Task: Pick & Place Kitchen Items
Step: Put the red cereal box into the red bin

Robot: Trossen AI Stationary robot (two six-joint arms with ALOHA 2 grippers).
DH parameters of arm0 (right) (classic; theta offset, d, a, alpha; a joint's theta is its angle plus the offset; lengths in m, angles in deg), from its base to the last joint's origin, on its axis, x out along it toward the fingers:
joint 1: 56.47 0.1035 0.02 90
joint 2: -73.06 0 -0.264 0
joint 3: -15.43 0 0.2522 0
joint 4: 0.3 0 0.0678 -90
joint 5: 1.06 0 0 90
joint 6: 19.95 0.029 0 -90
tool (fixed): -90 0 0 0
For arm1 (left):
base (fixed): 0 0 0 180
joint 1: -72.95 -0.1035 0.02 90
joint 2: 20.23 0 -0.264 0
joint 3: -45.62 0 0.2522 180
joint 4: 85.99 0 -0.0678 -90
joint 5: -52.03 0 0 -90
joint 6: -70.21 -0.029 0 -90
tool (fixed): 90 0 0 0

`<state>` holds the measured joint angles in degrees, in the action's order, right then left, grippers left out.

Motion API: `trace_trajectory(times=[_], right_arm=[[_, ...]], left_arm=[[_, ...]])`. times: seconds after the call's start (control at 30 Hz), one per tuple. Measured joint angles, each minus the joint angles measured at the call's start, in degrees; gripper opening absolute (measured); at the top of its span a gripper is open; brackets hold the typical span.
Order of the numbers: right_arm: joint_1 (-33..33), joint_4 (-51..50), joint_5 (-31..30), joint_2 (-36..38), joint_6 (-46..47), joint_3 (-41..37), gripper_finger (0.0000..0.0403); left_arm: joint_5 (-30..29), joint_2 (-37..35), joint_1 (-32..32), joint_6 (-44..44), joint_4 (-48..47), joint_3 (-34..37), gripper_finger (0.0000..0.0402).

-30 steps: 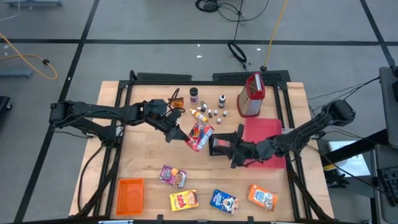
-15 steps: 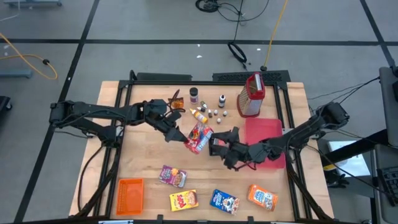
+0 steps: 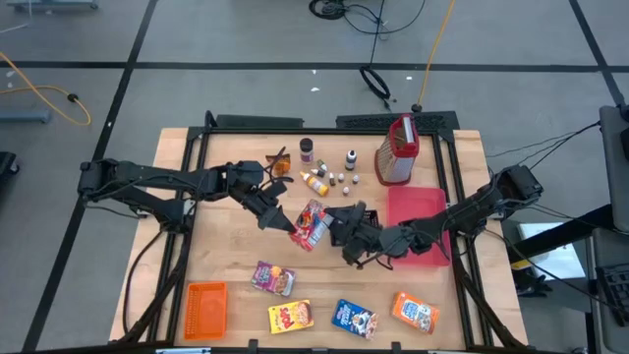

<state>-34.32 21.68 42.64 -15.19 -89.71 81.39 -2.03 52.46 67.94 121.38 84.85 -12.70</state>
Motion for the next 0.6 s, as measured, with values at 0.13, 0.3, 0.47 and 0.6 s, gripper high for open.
trace_trajectory(times=[0.13, 0.3, 0.47, 0.6], right_arm=[[-0.2, -0.9, 0.2, 0.0, 0.0, 0.7, 0.0289], [-0.9, -2.8, 3.2, 0.0, 3.1, 0.7, 0.0278], [-0.8, -3.0, 3.2, 0.0, 1.1, 0.7, 0.0272], [-0.8, -3.1, 3.1, 0.0, 0.0, 0.7, 0.0271]], left_arm=[[0.1, 0.0, 0.6, 0.1, 0.0, 0.0, 0.0], [0.1, 0.0, 1.2, 0.2, -0.2, 0.0, 0.0], [0.0, 0.0, 1.9, 0.6, -0.4, 0.0, 0.0], [0.0, 0.0, 1.8, 0.6, -2.1, 0.0, 0.0]])
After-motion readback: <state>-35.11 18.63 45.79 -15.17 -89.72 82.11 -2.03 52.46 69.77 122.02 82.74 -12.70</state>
